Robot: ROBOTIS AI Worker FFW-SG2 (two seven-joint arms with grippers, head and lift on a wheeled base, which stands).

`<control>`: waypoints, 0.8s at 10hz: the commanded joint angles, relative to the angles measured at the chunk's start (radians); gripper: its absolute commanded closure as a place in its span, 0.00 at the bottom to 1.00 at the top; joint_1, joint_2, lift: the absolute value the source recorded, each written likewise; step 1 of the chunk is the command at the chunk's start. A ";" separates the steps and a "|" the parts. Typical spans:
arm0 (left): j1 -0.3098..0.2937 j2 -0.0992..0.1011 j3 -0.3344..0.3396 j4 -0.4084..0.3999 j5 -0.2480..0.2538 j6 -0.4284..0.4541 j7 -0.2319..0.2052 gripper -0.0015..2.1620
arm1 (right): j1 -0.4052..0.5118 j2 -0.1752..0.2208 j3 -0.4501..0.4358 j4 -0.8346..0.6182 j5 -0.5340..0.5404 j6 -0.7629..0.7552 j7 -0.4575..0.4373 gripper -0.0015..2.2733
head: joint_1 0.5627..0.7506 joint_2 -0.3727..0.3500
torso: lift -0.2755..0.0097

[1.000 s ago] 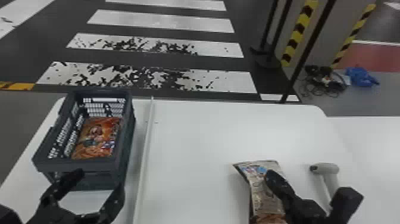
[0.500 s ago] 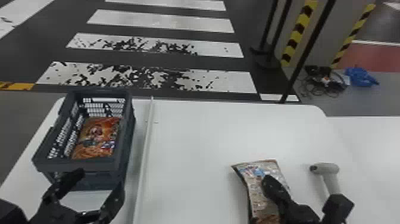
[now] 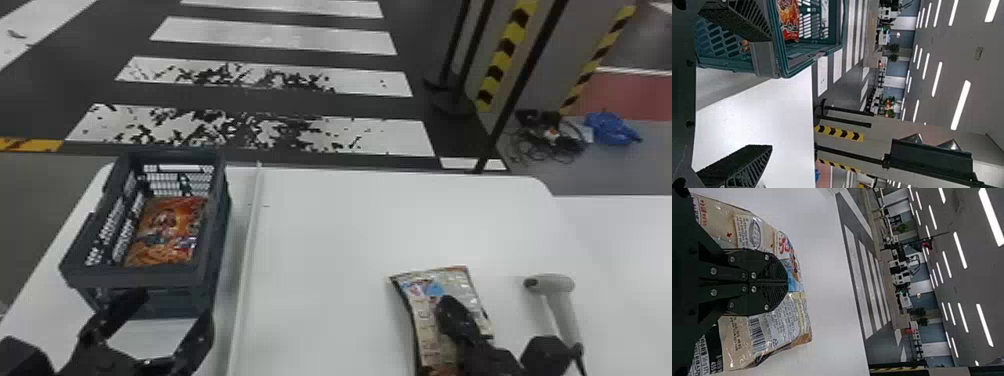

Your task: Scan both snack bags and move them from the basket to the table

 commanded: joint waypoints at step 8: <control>0.010 -0.003 -0.012 -0.008 0.000 -0.037 -0.005 0.01 | 0.040 0.002 0.001 -0.029 0.004 -0.103 -0.109 0.99 | 0.70 0.32 | 0.62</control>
